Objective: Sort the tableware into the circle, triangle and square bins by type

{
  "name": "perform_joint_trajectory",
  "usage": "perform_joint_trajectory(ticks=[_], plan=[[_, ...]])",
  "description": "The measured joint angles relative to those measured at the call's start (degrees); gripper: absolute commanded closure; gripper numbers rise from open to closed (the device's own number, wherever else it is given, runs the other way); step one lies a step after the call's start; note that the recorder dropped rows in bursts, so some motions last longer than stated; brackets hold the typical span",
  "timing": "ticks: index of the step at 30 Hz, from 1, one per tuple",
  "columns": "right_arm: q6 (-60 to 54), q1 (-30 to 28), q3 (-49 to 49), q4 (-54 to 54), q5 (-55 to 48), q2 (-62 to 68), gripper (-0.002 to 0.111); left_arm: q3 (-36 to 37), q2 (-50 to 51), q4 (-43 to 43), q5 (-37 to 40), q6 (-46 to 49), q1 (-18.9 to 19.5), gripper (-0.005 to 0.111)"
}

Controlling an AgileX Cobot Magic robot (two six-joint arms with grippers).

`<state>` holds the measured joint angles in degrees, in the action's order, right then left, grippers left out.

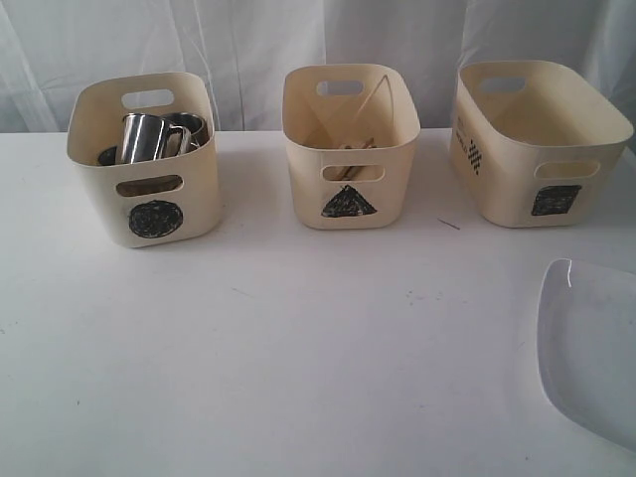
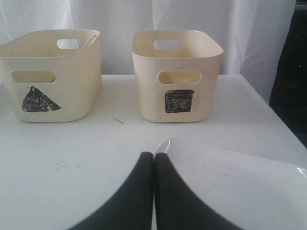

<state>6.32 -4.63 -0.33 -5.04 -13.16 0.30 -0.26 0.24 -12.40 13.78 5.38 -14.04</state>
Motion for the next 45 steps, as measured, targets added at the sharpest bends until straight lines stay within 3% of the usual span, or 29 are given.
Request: perform_joint_trajectory(ticks=[7, 40, 45], plan=[[0.00, 0.00, 0.00, 0.00, 0.00, 0.00, 0.108, 0.00, 0.00, 3.85, -0.23, -6.25, 0.00, 0.107], [0.02, 1.83, 0.00, 0.00, 0.00, 0.00, 0.108, 0.00, 0.00, 4.47, -0.49, -6.36, 0.00, 0.107], [6.38, 3.75, 0.00, 0.28, 4.23, 0.00, 0.108, 0.00, 0.00, 4.47, -0.49, -6.36, 0.00, 0.107]])
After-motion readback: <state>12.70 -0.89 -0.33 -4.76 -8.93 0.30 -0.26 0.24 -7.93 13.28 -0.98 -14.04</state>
